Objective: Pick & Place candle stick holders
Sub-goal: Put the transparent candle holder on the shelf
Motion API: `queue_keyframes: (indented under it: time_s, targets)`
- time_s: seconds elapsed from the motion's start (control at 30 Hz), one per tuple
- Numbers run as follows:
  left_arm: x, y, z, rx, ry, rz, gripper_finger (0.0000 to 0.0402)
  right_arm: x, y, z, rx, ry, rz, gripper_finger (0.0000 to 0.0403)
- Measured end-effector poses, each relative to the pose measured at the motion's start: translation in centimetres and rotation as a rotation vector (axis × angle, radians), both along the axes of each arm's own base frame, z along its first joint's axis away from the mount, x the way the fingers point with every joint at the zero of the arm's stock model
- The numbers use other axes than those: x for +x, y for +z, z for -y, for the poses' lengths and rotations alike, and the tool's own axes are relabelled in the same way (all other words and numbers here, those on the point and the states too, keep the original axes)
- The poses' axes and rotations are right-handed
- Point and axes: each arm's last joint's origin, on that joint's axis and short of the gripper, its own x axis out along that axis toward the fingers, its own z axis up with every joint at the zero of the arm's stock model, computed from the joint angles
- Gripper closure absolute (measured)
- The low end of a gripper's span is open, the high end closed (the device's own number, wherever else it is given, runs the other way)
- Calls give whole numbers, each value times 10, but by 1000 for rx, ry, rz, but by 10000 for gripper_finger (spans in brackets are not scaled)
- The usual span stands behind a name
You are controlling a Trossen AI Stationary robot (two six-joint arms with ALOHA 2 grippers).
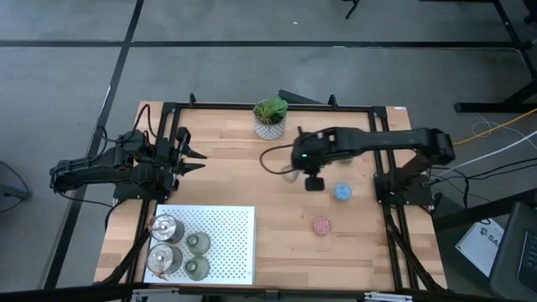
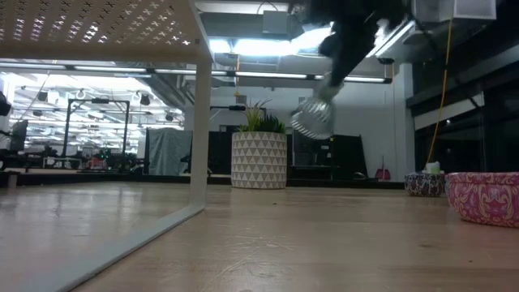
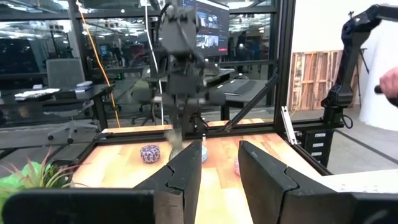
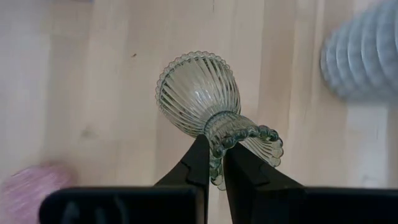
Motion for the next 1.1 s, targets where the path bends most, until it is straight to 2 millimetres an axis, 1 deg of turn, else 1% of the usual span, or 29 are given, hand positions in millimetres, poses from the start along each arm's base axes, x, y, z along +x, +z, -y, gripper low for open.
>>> queue_keyframes:
  time_s: [0.07, 0.17, 0.23, 0.4, 0.57, 0.7, 0.8, 0.97, 1.1]
  targets:
    - [0, 0, 0, -12, -1, -1, 299, 14, -13, 4, -23, 45, -2, 376]
    - [0, 1, 0, -25, -2, 5, 299, 30, -30, 7, -44, 102, -59, 376]
    - [0, 1, 0, -33, -2, 8, 299, 39, -36, 8, -53, 128, -82, 376]
    - [0, 1, 0, -129, -9, 1, 299, 54, -33, 9, -105, 216, -85, 376]
    - [4, -1, -1, -219, -8, -26, 299, 60, -23, 15, -211, 255, -52, 376]
    - [14, -6, -4, -286, 42, -88, 299, 65, -22, 18, -227, 278, -6, 376]
    - [25, -13, -6, -294, 60, -152, 299, 71, -26, 17, -227, 280, 17, 376]
    - [45, -26, -10, -329, 76, -273, 283, 75, -44, 14, -204, 279, -56, 376]
    - [58, -32, -13, -322, 77, -295, 260, 81, -58, 11, -205, 290, -92, 376]
